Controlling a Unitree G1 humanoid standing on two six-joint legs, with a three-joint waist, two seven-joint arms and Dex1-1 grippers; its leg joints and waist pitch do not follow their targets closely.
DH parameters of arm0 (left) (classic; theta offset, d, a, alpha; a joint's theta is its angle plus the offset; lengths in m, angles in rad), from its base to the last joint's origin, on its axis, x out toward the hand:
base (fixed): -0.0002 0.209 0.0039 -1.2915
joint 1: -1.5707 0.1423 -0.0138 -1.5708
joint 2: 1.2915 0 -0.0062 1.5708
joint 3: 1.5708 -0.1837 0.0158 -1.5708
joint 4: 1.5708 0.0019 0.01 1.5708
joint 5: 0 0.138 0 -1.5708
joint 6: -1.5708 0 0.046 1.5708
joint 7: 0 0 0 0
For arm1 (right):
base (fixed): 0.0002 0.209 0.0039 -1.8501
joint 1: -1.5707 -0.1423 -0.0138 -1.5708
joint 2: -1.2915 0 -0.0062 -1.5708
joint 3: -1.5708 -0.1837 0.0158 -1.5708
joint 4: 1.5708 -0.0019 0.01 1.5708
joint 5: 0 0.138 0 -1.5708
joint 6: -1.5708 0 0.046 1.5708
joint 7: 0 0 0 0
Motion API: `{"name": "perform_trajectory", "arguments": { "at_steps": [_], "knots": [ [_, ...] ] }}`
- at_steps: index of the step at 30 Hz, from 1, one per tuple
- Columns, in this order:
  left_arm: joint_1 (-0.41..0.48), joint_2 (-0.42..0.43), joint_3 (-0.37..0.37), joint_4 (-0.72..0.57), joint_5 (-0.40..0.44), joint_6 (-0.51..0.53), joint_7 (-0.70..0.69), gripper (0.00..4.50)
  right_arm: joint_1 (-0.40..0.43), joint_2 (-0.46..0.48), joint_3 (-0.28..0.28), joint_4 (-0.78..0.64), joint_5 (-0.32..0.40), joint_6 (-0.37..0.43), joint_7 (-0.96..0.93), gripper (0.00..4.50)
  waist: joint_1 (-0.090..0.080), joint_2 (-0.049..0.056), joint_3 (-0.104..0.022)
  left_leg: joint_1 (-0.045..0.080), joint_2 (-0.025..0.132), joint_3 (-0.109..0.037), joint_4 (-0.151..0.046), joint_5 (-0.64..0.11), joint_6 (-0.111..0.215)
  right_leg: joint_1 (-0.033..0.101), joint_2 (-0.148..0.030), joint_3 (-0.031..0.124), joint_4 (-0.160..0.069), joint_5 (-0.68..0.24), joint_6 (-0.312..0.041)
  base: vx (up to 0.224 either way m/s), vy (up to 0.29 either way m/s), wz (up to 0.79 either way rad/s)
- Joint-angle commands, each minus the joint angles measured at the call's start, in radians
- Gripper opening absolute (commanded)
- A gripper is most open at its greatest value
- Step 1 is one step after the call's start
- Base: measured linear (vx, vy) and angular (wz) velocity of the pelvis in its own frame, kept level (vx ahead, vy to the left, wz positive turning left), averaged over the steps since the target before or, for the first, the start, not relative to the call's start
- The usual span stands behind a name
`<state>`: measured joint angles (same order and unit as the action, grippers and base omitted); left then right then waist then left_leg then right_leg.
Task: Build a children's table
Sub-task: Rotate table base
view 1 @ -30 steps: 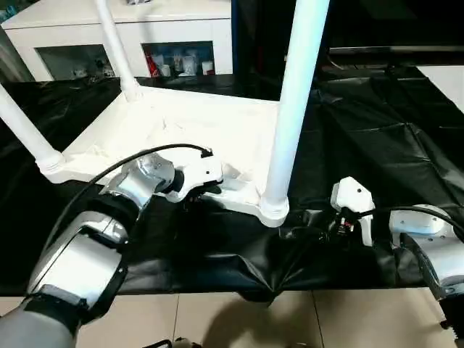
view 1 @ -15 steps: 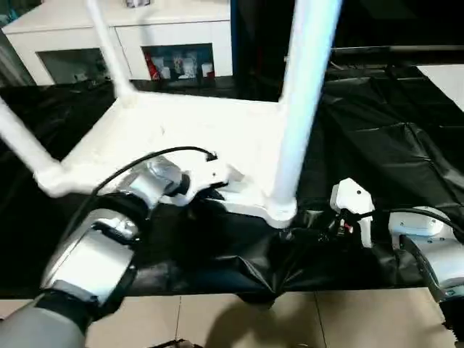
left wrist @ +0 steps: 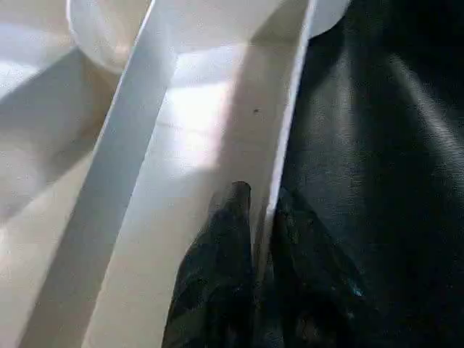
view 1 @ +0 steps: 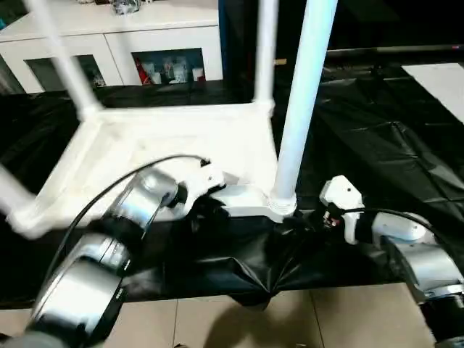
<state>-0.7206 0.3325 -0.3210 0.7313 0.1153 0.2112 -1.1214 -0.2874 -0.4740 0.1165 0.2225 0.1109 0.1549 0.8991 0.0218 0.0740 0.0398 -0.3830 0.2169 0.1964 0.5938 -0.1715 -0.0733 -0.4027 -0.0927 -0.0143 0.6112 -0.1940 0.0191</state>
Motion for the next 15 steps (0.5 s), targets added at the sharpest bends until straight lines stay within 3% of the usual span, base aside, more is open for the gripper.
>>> {"name": "perform_trajectory", "arguments": {
  "at_steps": [1, 2, 3, 5, 9, 12, 13, 15],
  "knots": [
    [0.072, 0.015, -0.003, -0.036, -0.007, 0.003, 0.008, 0.26, -0.014, 0.016, -0.004, 0.005, 0.008, 0.018, -0.006, 3.25, 0.003, -0.042, -0.058, 0.009, -0.002, -0.002, -0.064, -0.222, 0.082, 0.043, -0.019, 0.006, -0.082, -0.204, -0.236, 0.000, 0.000, 0.00],
    [0.077, 0.017, -0.004, -0.045, -0.009, -0.006, 0.007, 0.19, -0.014, 0.017, -0.004, 0.005, 0.008, 0.019, -0.006, 3.25, 0.003, -0.042, -0.058, 0.009, -0.002, -0.002, -0.064, -0.222, 0.082, 0.043, -0.019, 0.006, -0.082, -0.204, -0.236, 0.000, 0.000, 0.00],
    [0.097, 0.023, -0.006, -0.072, -0.018, -0.079, -0.005, 0.19, -0.016, 0.024, -0.006, 0.004, 0.015, 0.026, -0.009, 3.25, 0.005, -0.032, -0.060, 0.010, 0.000, -0.006, -0.066, -0.222, 0.079, 0.042, -0.022, 0.007, -0.080, -0.197, -0.231, 0.000, 0.000, 0.00],
    [0.121, 0.028, -0.008, -0.110, -0.032, -0.136, -0.027, 0.03, -0.018, 0.032, -0.006, 0.003, 0.016, 0.032, -0.017, 3.25, 0.003, -0.033, -0.061, 0.011, 0.001, -0.004, -0.067, -0.228, 0.073, 0.040, -0.019, 0.007, -0.078, -0.181, -0.228, 0.000, 0.000, 0.00],
    [0.132, 0.009, 0.007, -0.143, -0.072, -0.180, -0.056, 0.03, -0.009, 0.029, 0.001, -0.009, 0.016, 0.029, -0.013, 3.25, 0.007, -0.045, -0.060, 0.014, 0.001, 0.001, -0.065, -0.211, 0.079, 0.038, -0.019, 0.010, -0.076, -0.154, -0.230, 0.000, 0.000, 0.00],
    [0.120, -0.003, 0.016, -0.140, -0.083, -0.173, -0.057, 0.56, -0.006, 0.023, 0.000, -0.012, 0.018, 0.026, -0.009, 3.25, 0.013, -0.043, -0.059, 0.014, 0.001, 0.001, -0.065, -0.207, 0.074, 0.038, -0.021, 0.011, -0.076, -0.170, -0.223, 0.000, 0.000, 0.00],
    [0.109, -0.007, 0.014, -0.144, -0.084, -0.166, -0.062, 0.59, -0.005, 0.017, 0.000, -0.014, 0.022, 0.024, -0.004, 3.25, 0.015, -0.054, -0.059, 0.013, 0.001, 0.002, -0.064, -0.202, 0.074, 0.039, -0.022, 0.012, -0.075, -0.174, -0.223, 0.000, 0.000, 0.00],
    [0.093, -0.014, 0.009, -0.139, -0.078, -0.172, -0.063, 0.67, -0.006, 0.009, 0.000, -0.016, 0.022, 0.021, 0.002, 3.25, 0.017, -0.046, -0.061, 0.016, 0.004, 0.002, -0.063, -0.188, 0.071, 0.037, -0.021, 0.013, -0.072, -0.138, -0.231, 0.000, 0.000, 0.00]
  ]
}}
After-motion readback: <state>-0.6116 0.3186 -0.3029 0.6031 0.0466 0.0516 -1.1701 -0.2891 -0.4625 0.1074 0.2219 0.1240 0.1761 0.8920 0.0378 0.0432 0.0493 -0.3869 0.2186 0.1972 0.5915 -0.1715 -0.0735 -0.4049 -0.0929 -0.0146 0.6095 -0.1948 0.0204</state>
